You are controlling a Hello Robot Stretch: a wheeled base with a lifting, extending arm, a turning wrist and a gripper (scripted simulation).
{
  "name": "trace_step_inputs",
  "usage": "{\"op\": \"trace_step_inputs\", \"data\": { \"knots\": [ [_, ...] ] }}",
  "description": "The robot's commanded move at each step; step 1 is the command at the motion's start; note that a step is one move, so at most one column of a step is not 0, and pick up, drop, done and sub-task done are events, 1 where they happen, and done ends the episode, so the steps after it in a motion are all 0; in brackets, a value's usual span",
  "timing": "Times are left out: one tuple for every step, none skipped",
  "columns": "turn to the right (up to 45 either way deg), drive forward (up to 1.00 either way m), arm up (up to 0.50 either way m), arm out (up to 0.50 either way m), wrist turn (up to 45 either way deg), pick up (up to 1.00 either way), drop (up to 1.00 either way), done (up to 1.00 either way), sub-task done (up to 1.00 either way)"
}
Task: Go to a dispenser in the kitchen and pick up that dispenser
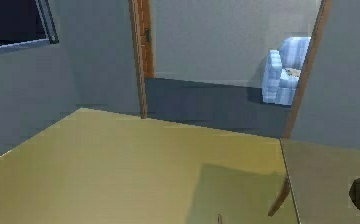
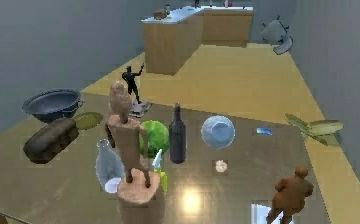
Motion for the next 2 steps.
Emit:
{"op": "trace_step_inputs", "data": {
  "knots": [
    [0.0, 0.00, 0.50, 0.00, 0.0, 0.00, 0.00, 0.00, 0.00],
    [0.0, 0.00, 0.26, 0.00, 0.0, 0.00, 0.00, 0.00, 0.00]
  ]
}}
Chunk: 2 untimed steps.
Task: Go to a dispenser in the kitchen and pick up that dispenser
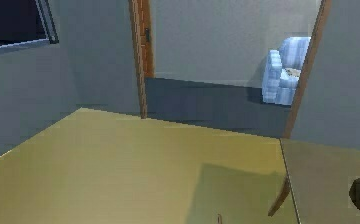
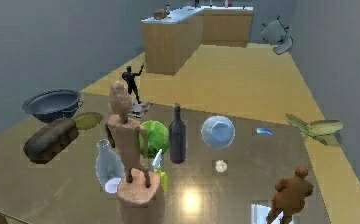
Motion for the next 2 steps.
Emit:
{"op": "trace_step_inputs", "data": {
  "knots": [
    [0.0, 0.00, 0.00, 0.18, 0.0, 0.00, 0.00, 0.00, 0.00],
    [0.0, 0.00, 0.00, 0.00, 45.0, 0.00, 0.00, 0.00, 0.00]
  ]
}}
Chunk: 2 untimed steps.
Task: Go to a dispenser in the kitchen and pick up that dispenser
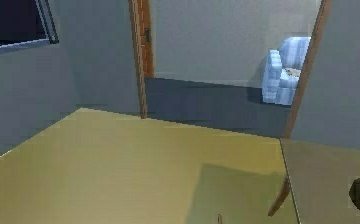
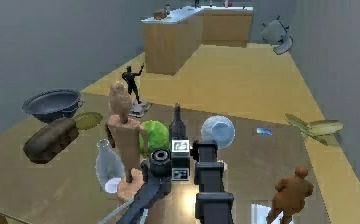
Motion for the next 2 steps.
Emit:
{"op": "trace_step_inputs", "data": {
  "knots": [
    [0.0, 0.00, 0.00, 0.00, 45.0, 0.00, 0.00, 0.00, 0.00],
    [0.0, 0.00, 0.00, 0.00, 45.0, 0.00, 0.00, 0.00, 0.00]
  ]
}}
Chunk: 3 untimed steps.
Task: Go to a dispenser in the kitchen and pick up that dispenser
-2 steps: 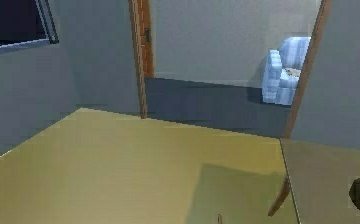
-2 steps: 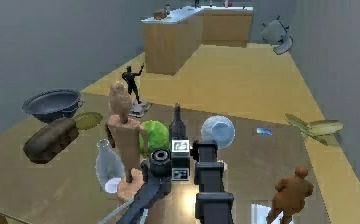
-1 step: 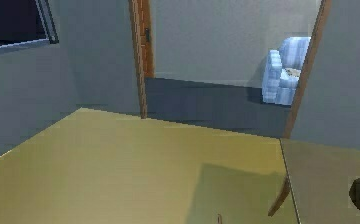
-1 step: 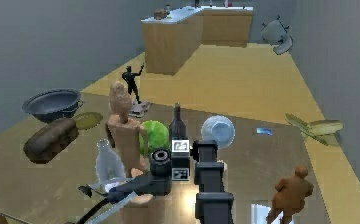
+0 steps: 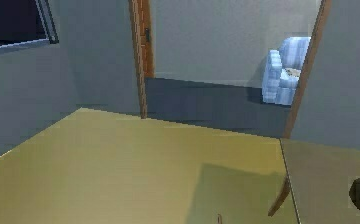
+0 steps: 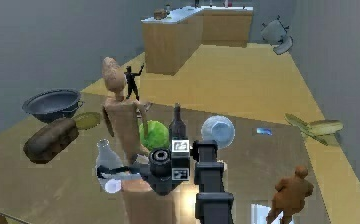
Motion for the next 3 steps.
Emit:
{"op": "trace_step_inputs", "data": {
  "knots": [
    [0.0, 0.00, 0.00, 0.00, 30.0, 0.00, 0.00, 0.00, 0.00],
    [0.0, 0.00, -0.30, 0.00, 0.0, 0.00, 0.00, 0.00, 0.00],
    [0.0, 0.00, 0.00, 0.00, 0.0, 1.00, 0.00, 0.00, 0.00]
  ]
}}
